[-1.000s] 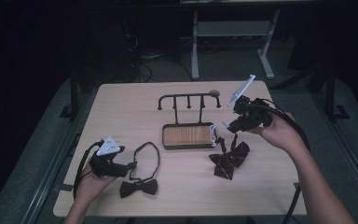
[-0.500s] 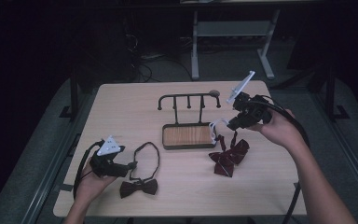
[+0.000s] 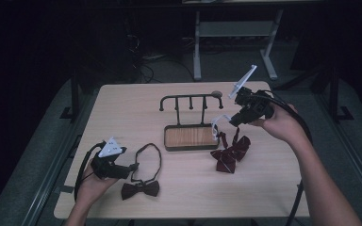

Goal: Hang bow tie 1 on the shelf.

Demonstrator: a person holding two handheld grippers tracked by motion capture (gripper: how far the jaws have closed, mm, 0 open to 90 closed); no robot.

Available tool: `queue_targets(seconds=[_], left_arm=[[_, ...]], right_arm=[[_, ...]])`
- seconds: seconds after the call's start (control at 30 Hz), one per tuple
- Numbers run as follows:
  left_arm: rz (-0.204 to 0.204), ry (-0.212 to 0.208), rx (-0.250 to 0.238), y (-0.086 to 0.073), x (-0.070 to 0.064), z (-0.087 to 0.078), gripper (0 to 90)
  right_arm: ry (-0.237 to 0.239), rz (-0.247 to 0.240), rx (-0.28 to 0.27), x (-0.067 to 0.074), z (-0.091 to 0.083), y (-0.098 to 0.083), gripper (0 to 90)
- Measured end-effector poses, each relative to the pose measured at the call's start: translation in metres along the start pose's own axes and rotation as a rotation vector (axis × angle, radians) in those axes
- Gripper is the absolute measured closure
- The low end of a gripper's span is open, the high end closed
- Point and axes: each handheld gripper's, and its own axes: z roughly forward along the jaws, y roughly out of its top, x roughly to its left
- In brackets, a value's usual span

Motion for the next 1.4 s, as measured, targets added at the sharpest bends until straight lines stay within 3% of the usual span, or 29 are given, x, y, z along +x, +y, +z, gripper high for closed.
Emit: queue_targets(seconds=[0.7, 1.4], left_arm=[[-0.005, -0.003, 0.000, 0.000, 0.000, 0.000, 22.4], [0.006, -0.007, -0.001, 0.000, 0.000, 0.000, 22.4]], right_arm=[[-0.038, 0.037, 0.011, -0.020, -0.014, 0.018, 84.0], [-0.032, 0.123, 0.019, -0.051, -0.002, 0.023, 83.8]])
